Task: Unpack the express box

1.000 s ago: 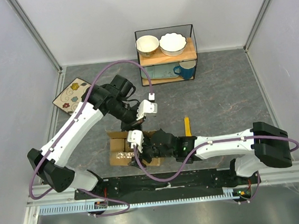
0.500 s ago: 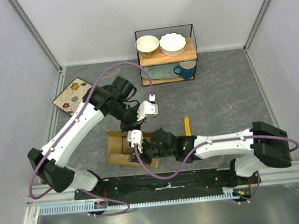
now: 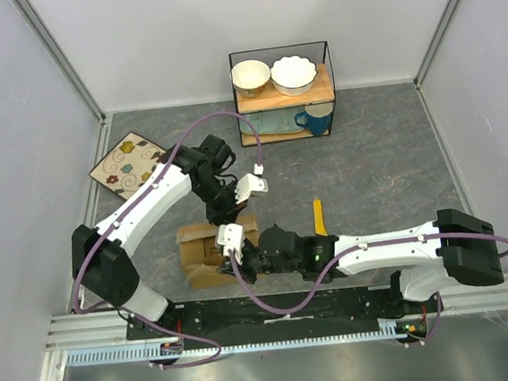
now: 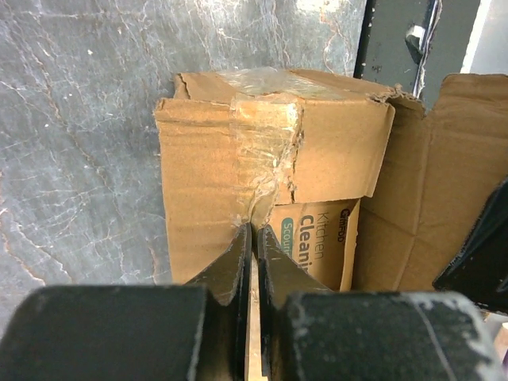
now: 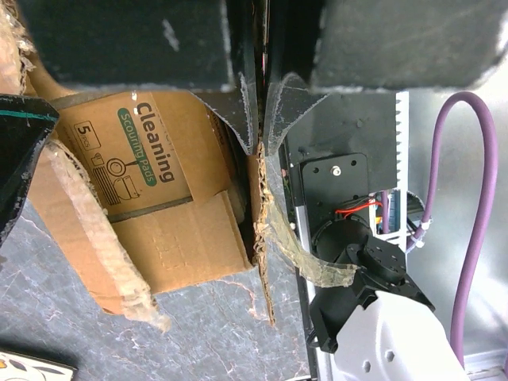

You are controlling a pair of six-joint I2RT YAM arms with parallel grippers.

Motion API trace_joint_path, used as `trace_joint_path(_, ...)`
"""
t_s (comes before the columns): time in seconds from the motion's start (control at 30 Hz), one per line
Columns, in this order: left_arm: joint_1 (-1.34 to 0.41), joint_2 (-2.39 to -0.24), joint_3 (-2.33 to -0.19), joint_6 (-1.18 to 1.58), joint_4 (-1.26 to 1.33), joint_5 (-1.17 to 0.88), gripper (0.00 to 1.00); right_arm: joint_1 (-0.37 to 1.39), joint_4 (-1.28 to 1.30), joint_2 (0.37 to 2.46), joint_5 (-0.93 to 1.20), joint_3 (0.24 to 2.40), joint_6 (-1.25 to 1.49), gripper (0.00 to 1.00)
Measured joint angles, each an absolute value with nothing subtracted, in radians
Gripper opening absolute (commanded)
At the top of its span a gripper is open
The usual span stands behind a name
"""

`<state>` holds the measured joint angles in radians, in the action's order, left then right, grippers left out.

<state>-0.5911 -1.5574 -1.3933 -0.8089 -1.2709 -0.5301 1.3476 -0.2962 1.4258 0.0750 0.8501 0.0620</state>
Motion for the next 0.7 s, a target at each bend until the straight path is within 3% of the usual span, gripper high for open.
trace_joint_path(0.1,-0.589,-1.570,-1.378,-0.802,-1.261,-0.533,0.08,1.394,-0.283,1.426,-0.009,0.854,0.042,0.06)
trace_joint_path(0.2,-0.580,-1.581,-1.362,-0.789,-1.243,-0.535,0.08,1.458,-0.255,1.434,-0.133,0.869,0.012,0.15)
trace_joint_path(0.27,-0.574,-1.586,-1.354,-0.778,-1.236,-0.542,0.08,1.501,-0.233,1.452,-0.213,0.892,-0.001,0.32)
trace_joint_path(0.43,-0.551,-1.592,-1.348,-0.752,-1.224,-0.542,0.08,1.607,-0.168,1.526,-0.394,0.942,0.007,0.54)
trace_joint_path(0.7,-0.513,-1.588,-1.395,-0.749,-1.184,-0.485,0.07,1.667,-0.049,1.551,-0.438,0.914,0.115,0.71)
